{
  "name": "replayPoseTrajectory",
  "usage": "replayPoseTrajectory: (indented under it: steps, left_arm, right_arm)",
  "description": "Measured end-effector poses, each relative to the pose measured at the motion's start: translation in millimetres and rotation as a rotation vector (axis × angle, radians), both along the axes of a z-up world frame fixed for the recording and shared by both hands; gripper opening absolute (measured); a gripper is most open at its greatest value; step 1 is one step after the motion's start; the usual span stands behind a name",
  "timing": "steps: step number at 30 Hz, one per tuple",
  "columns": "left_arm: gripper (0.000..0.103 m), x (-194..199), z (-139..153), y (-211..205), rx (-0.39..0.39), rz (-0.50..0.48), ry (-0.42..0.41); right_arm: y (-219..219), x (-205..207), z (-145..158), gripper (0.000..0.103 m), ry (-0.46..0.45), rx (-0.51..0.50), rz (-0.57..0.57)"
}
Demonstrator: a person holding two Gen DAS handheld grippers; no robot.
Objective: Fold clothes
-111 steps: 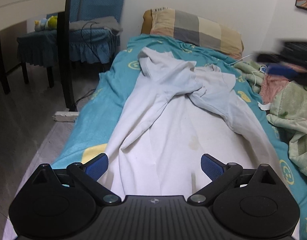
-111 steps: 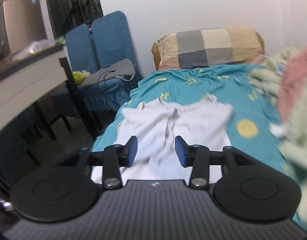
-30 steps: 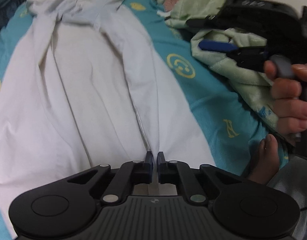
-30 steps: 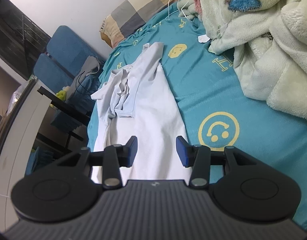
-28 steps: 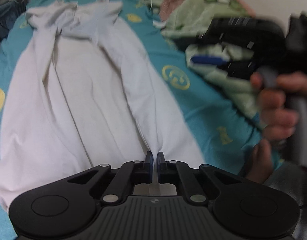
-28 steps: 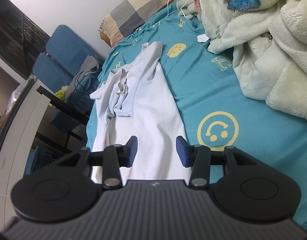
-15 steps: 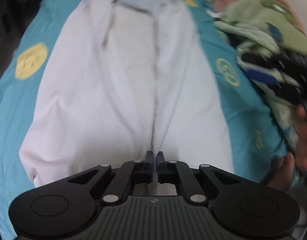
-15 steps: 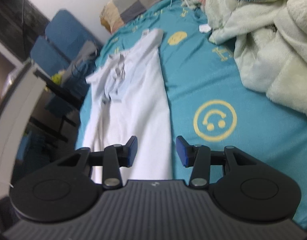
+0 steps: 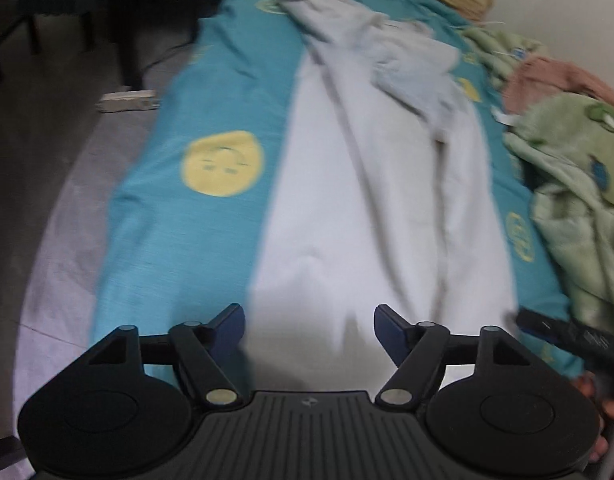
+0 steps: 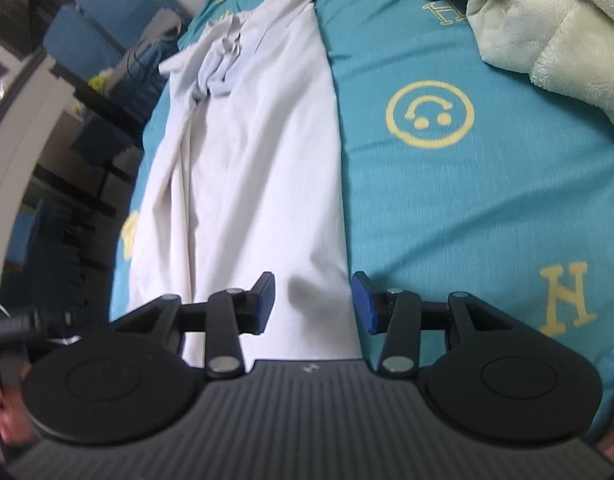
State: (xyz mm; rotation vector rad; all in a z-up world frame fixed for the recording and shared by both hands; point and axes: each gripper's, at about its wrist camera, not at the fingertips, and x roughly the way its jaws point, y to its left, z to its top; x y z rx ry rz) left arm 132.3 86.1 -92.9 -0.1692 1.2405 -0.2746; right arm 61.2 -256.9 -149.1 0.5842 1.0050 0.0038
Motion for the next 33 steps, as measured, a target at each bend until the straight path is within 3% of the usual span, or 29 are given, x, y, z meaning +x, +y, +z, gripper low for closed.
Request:
replayPoseTrajectory:
  steps: [4, 7, 13, 16, 19, 21, 22, 24, 25, 26, 33]
  left_arm:
    - [0.074, 10.3, -23.3, 10.9, -0.066, -0.005, 0.102]
    - [0.072, 12.6, -36.4, 8.4, -0.132, -0.048, 0.183]
    - [0.071, 1.3, -34.1, -25.3, -0.043, -0.228, 0.224]
    - [0.057, -11.4, -32.1, -42.3, -0.044, -0.311, 0.273]
    - [0.04, -21.4, -29.2, -49.6, -0.007, -0.328, 0.266]
    - [0.02, -27.3, -28.1, -48.4, 0.0, -0.317, 0.262]
    - [0.019, -30.3, -24.6, -47.1, 0.003, -0.308, 0.249]
    - [0.013, -35.9, -15.5, -44.1, 0.004, -0.284, 0.221]
    - [0.013, -39.5, -7.4, -40.6, -0.01, -0.262, 0.2]
    - [0.012, -43.4, 1.9, -36.2, -0.029, -0.237, 0.176]
    - [0.009, -73.2, 80.9, -7.3, -0.163, -0.09, -0.017]
  right_arm:
    - [5.2, -5.8, -1.1, 0.046, 0.029, -0.083, -0.037]
    - [7.7, -7.3, -10.5, 0.046, 0.081, -0.05, -0.036]
    - [12.3, -14.1, -17.4, 0.046, 0.145, 0.014, -0.025]
    - [23.6, -19.3, -15.7, 0.046, 0.187, 0.042, 0.031]
    - [45.2, -27.4, -11.7, 0.046, 0.209, 0.005, 0.142]
    - [59.6, -32.4, -8.8, 0.046, 0.22, -0.03, 0.217]
    - [67.0, -34.1, -6.6, 0.045, 0.219, -0.072, 0.257]
    - [81.6, -37.6, -2.1, 0.036, 0.217, -0.155, 0.336]
    - [87.9, -39.0, 0.8, 0.015, 0.212, -0.195, 0.37]
    - [89.9, -40.0, 5.6, 0.01, 0.199, -0.216, 0.388]
    - [54.7, -58.8, 70.9, 0.009, 0.006, -0.154, 0.361]
